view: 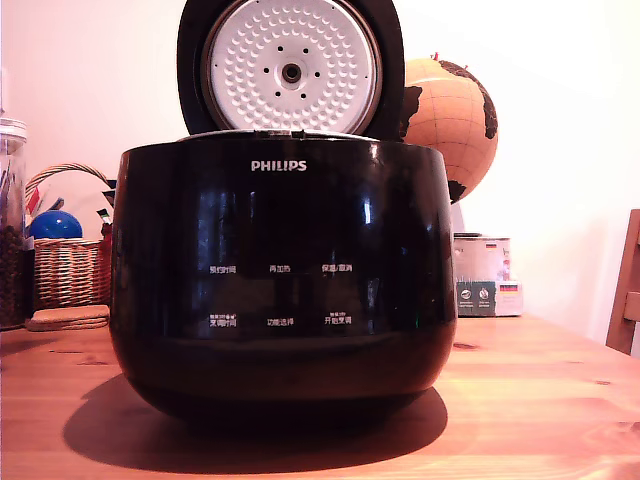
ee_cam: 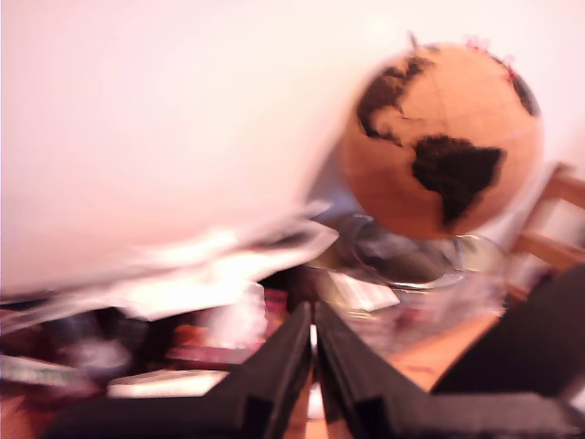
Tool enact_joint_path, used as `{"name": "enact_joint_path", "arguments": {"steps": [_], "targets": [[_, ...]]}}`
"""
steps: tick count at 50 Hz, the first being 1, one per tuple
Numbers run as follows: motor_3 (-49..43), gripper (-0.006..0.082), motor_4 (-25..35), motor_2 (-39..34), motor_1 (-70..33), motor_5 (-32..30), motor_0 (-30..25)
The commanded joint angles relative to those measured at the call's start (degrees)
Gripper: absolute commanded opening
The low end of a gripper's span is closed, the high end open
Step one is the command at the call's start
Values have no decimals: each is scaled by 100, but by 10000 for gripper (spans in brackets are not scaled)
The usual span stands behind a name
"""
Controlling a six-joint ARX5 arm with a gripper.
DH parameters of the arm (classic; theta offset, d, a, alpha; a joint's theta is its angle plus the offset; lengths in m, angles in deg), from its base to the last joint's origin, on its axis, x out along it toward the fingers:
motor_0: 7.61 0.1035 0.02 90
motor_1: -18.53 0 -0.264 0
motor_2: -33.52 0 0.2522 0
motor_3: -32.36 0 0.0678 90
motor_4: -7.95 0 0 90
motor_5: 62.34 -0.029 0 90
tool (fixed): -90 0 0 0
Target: Close the rice cooker by pressing the lid down with medium force
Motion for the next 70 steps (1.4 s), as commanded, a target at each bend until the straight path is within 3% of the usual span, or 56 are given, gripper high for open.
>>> {"name": "enact_joint_path", "arguments": {"steps": [1, 24, 30, 60, 70], "targets": [[92, -24, 240, 208, -286, 245, 17], [127, -24, 2173, 2275, -2240, 1961, -63], [140, -24, 2247, 2551, -2522, 2229, -173], [201, -24, 2190, 2562, -2900, 2109, -802], [-317, -24, 2201, 2562, -2900, 2000, -826]]}}
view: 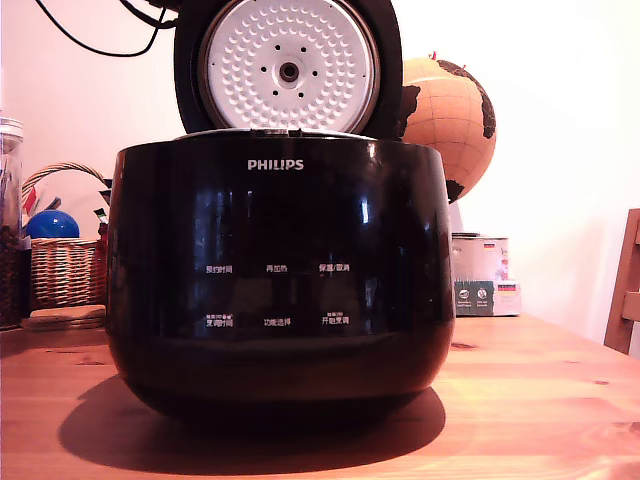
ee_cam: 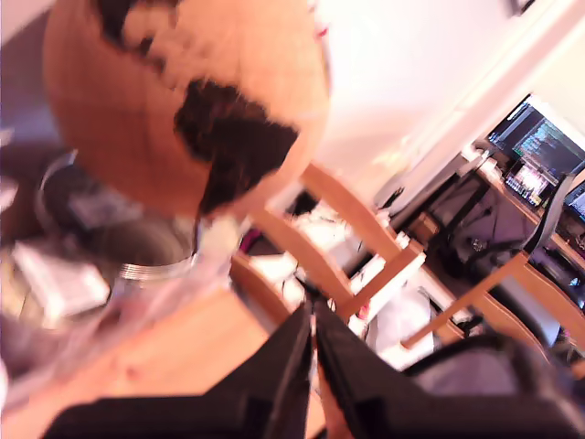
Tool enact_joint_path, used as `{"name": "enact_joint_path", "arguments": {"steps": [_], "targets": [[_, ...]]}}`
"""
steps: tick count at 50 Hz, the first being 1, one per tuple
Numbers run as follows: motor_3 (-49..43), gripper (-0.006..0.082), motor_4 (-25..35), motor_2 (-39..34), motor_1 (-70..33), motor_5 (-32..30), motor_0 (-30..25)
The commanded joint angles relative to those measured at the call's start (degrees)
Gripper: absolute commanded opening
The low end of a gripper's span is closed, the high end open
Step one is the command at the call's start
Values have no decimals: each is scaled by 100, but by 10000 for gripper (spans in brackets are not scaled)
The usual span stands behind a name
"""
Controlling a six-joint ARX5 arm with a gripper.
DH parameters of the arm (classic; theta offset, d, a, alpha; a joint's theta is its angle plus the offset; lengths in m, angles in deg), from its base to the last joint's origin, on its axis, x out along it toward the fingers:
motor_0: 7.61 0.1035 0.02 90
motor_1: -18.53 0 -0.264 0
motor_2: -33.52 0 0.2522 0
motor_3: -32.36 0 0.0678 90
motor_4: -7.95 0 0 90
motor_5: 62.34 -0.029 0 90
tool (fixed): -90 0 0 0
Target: Close the rice cooker by pressing the lid down with medium force
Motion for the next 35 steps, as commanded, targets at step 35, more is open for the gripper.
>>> {"name": "enact_joint_path", "arguments": {"steps": [35], "targets": [[-2334, -24, 28, 55, -205, -1545, -525]]}}
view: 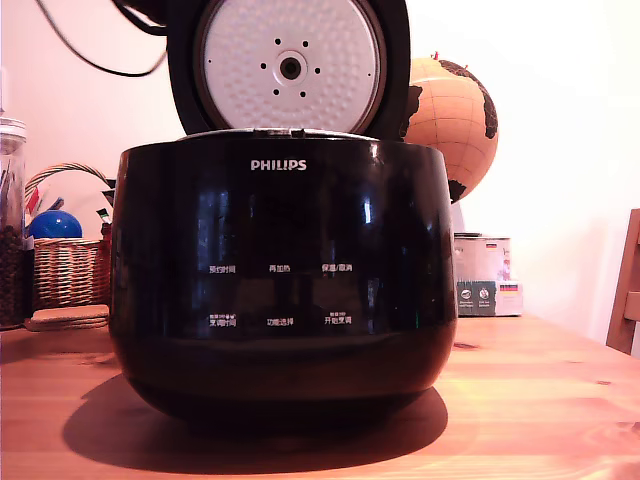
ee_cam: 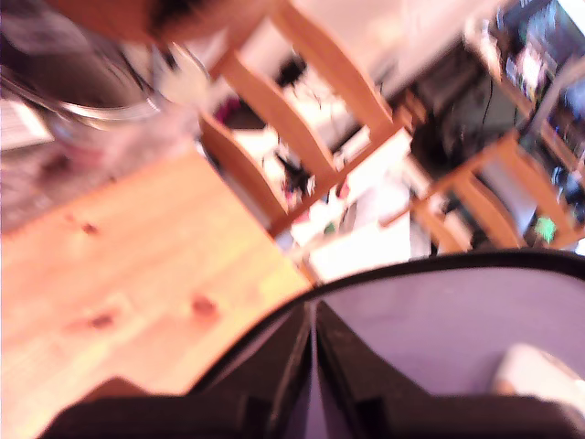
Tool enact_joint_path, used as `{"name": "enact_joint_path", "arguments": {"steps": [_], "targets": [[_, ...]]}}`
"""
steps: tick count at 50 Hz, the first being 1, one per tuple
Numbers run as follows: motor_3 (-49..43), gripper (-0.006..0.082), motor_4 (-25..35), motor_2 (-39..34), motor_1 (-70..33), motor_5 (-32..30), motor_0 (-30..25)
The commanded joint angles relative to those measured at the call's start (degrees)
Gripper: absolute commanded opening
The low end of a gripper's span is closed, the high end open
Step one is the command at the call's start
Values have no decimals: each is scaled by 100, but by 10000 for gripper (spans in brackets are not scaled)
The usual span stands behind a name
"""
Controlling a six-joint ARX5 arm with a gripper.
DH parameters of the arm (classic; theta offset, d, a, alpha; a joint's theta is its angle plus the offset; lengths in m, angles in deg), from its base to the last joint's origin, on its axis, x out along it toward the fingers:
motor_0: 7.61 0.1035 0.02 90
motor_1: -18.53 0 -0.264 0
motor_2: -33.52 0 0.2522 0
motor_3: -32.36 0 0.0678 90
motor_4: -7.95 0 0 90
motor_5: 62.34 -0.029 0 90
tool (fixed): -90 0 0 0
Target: Close the rice cooker by pressing the lid down with medium force
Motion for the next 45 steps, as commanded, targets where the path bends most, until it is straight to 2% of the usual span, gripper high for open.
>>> {"name": "enact_joint_path", "arguments": {"steps": [1, 16, 22, 27, 36, 45], "targets": [[-142, -24, -116, 55, -205, -243, -92], [-918, -24, -1010, 55, -164, -697, -452], [-1095, -24, -1615, 55, -59, -901, -570], [-1056, -24, -2074, 52, 48, -946, -717], [-905, -24, -2398, -59, 247, -780, -883], [-289, -24, -2577, -756, 719, -573, -1010]]}}
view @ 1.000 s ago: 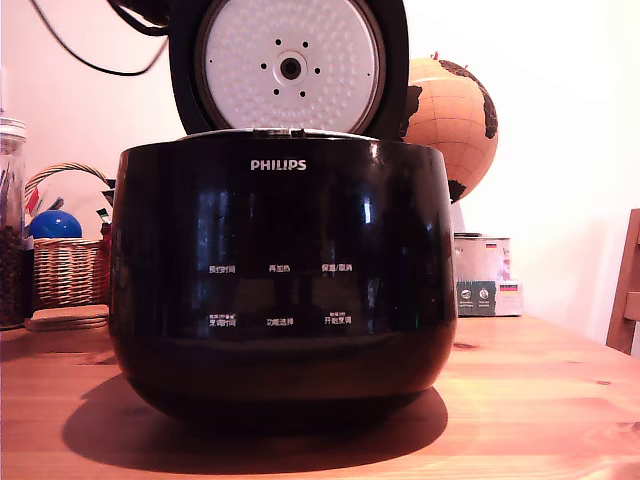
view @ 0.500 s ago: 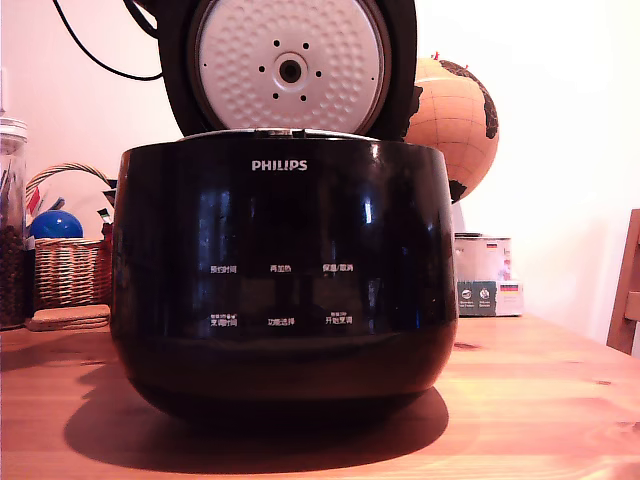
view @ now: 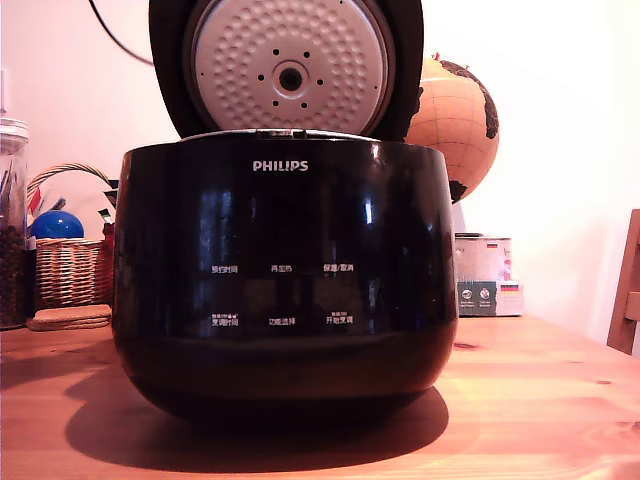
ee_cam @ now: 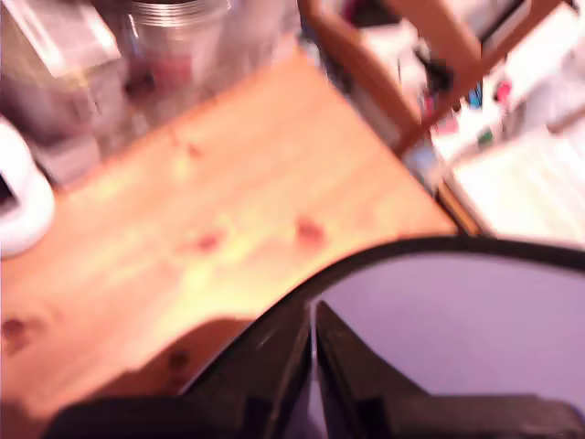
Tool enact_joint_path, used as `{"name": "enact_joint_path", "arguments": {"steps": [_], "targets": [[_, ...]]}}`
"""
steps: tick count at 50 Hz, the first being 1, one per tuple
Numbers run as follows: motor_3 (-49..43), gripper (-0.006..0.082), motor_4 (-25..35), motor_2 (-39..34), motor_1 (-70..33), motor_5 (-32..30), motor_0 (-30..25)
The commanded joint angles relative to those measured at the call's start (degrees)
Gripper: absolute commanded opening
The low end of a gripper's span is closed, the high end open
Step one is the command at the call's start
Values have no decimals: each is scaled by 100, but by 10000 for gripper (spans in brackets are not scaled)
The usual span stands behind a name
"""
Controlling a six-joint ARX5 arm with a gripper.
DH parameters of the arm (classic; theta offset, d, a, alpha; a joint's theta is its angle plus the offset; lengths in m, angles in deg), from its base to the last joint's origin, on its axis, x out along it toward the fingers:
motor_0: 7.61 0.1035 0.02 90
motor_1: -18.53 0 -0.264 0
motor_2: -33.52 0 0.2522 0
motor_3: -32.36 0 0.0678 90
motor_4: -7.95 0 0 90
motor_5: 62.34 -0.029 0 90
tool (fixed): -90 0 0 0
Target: Close the rice cooker by pressing the lid down with medium force
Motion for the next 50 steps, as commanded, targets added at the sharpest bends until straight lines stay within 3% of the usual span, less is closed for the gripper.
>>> {"name": "enact_joint_path", "arguments": {"steps": [1, 23, 50], "targets": [[181, -24, -20, -431, 378, 190, -90], [1797, -24, -348, -2839, 1805, 680, -138], [2699, -24, -684, -4194, 2651, 1215, -157]]}}
